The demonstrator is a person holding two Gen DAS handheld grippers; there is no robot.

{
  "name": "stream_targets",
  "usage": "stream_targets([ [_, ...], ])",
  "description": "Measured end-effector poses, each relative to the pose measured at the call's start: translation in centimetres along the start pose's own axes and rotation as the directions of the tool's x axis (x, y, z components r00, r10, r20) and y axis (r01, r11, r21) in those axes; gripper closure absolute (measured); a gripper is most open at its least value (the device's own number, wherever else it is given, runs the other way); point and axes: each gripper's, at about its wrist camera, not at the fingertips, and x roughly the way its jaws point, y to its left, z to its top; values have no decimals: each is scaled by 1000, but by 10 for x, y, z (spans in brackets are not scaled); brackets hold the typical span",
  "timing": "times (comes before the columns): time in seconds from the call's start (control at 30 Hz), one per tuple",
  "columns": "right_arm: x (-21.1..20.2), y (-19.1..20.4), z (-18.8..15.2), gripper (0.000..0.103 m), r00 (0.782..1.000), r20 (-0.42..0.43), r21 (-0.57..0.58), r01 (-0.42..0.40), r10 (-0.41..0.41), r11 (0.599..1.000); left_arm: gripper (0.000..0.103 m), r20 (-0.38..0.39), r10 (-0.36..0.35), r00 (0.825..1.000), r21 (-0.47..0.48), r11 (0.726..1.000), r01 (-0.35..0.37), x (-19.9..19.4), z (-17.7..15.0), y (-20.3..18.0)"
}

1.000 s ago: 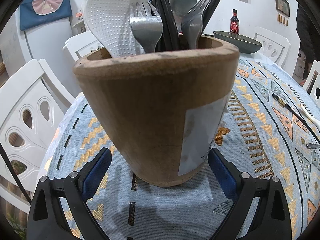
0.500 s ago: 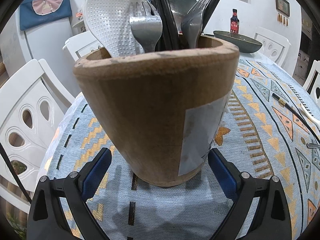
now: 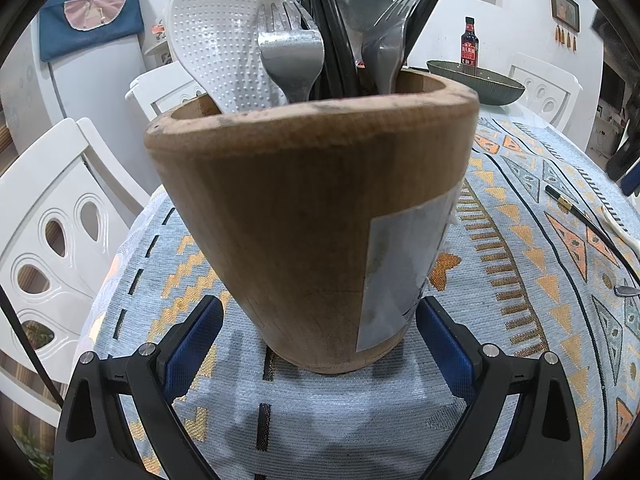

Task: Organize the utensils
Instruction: 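Grasp a black gold-banded chopstick with the right gripper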

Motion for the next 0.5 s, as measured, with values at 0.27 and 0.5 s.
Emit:
stream_targets([
  [0.27,52,16,21,66,983,-23,-206,175,-184,963,6,0,0,1000,0,1000,0,1,0,0],
  [0.5,79,19,26,79,965,1,-290,252,-263,923,6,-2,2,1000,2,1000,-2,-1,0,0],
])
